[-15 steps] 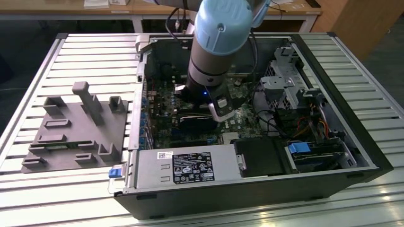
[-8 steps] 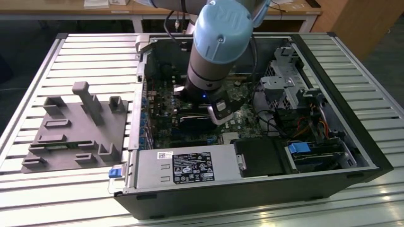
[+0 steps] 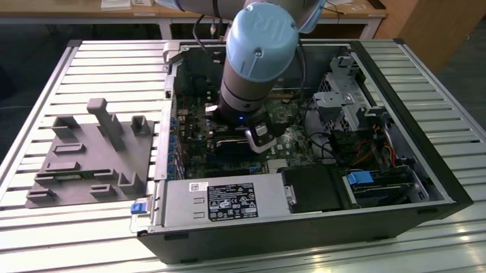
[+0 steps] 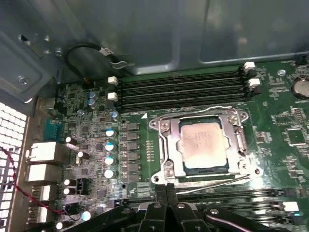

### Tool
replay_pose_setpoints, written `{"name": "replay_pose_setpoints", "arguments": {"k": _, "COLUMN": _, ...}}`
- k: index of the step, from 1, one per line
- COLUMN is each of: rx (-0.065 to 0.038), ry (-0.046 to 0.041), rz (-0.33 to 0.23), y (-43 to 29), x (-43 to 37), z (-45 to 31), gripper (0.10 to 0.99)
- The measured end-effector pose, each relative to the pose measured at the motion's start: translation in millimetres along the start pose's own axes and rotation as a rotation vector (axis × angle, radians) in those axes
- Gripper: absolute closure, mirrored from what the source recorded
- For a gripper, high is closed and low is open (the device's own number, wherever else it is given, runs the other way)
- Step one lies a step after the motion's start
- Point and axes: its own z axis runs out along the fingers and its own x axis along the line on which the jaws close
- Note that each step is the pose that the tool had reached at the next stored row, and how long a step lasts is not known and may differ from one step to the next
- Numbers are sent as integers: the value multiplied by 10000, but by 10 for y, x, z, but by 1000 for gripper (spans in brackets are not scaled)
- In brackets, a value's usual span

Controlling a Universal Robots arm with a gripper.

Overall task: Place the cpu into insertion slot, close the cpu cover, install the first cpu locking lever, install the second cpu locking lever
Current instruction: 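Install the second cpu locking lever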

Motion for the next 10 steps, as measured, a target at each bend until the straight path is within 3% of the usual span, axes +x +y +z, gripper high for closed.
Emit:
{"name": "replay_pose_setpoints", "arguments": {"k": 6, "rx": -71, "ry": 8, "rz": -4, "y": -26, "x": 58, "z": 48, "gripper": 984}}
{"name": "replay_pose_setpoints", "arguments": {"k": 10, "rx": -231, "ry": 25, "rz": -13, "y": -31, "x": 56, "z": 71, "gripper": 984}}
